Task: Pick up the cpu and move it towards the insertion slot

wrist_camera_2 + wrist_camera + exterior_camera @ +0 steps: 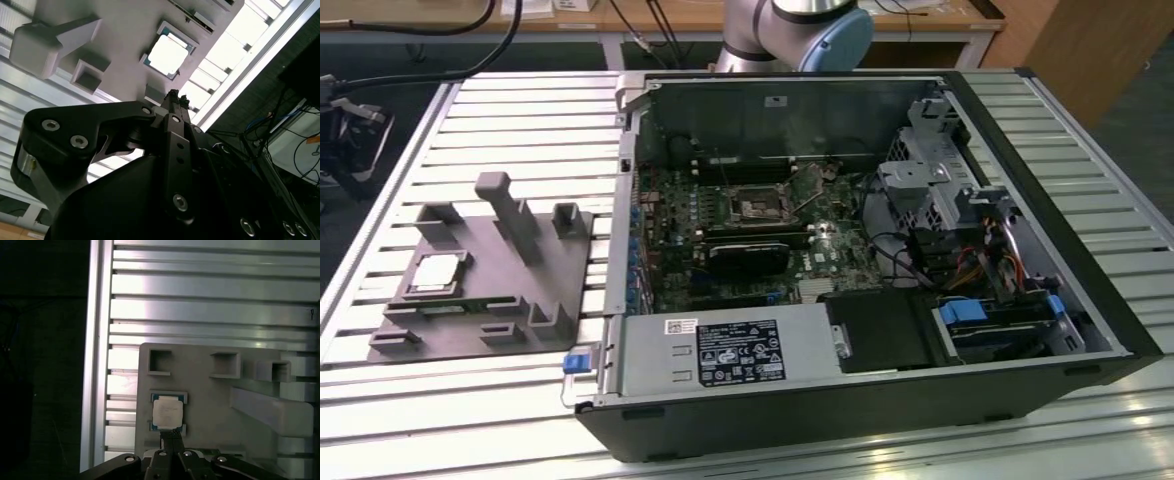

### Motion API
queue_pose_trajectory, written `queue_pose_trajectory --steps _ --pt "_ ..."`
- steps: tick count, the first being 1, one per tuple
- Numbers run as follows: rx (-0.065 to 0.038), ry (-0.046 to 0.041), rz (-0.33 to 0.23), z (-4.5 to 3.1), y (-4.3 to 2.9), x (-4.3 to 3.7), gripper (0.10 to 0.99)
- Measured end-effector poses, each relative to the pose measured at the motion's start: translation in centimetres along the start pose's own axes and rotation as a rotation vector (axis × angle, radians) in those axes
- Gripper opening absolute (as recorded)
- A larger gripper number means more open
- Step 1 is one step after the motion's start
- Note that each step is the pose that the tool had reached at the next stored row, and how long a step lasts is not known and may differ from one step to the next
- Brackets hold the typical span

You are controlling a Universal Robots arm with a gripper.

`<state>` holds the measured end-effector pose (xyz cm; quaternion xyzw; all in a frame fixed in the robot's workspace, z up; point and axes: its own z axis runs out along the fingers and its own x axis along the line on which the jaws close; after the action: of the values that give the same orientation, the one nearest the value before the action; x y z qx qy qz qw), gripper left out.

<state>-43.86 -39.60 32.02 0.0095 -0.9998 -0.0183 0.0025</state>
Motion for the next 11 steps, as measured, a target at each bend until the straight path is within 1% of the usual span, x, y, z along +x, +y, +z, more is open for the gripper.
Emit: queue_pose_trajectory --steps 11 --pt "0.001 0.0025 0.0 0.73 -0.03 0.04 0.106"
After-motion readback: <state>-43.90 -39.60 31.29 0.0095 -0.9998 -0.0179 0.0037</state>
